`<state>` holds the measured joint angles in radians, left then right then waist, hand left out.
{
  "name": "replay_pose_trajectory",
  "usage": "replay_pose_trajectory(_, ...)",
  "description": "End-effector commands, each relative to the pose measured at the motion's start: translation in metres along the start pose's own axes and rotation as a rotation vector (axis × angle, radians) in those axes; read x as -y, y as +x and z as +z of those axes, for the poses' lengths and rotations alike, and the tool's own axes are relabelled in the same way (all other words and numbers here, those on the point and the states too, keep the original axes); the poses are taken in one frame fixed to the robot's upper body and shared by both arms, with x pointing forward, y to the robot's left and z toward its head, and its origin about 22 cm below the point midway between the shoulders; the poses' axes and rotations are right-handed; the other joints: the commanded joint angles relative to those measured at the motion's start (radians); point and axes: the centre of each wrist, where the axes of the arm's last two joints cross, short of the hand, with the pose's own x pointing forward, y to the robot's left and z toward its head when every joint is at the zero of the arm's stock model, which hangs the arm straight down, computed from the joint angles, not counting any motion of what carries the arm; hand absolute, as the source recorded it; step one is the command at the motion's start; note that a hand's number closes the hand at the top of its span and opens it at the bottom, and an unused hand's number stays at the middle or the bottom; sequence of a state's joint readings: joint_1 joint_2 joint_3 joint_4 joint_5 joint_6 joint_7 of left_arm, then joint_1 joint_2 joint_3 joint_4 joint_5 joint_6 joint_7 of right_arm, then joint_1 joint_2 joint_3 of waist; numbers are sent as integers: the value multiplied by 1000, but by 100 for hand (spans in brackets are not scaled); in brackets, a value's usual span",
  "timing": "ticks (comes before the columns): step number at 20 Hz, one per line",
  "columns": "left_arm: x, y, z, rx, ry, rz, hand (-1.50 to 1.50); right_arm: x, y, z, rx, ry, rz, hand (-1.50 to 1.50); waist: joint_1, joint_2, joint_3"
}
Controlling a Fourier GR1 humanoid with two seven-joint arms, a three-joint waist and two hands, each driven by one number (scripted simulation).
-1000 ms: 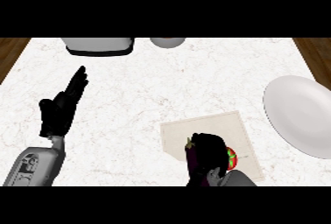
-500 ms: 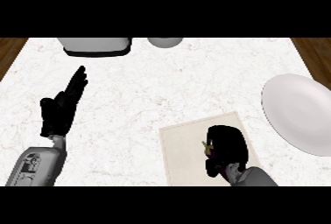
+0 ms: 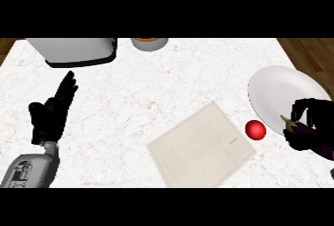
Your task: Pick the eggplant from the placemat and place it in the plate
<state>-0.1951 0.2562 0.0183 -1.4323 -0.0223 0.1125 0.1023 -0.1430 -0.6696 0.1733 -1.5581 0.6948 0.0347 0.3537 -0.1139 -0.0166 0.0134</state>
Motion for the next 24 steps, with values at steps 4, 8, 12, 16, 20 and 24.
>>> replay_pose_trajectory(4, -5, -2, 2, -3, 4, 2, 0, 76, -76, -3, 203, -278, -134, 150, 5, 7, 5)
replay_pose_trajectory(8, -1, 1, 1, 13, -6, 11, 0, 95, -119, 3, 342, -330, -248, 150, 30, 13, 2)
replay_pose_trajectory(12, 2, 3, -1, 36, -42, -14, 0, 111, -181, 18, 415, -267, -359, 150, 74, 22, -5)
replay_pose_trajectory(16, 28, 30, -10, 81, -114, -7, 0, 109, -223, 21, 421, -215, -440, 150, 129, 27, -8)
replay_pose_trajectory(20, 27, 11, -20, 56, -109, -1, 0, 75, -211, -12, 447, -126, -432, 150, 139, 26, -11)
replay_pose_trajectory(24, 50, 22, -11, 73, -131, -13, 0, 49, -185, -44, 461, -93, -428, 150, 151, 26, -11)
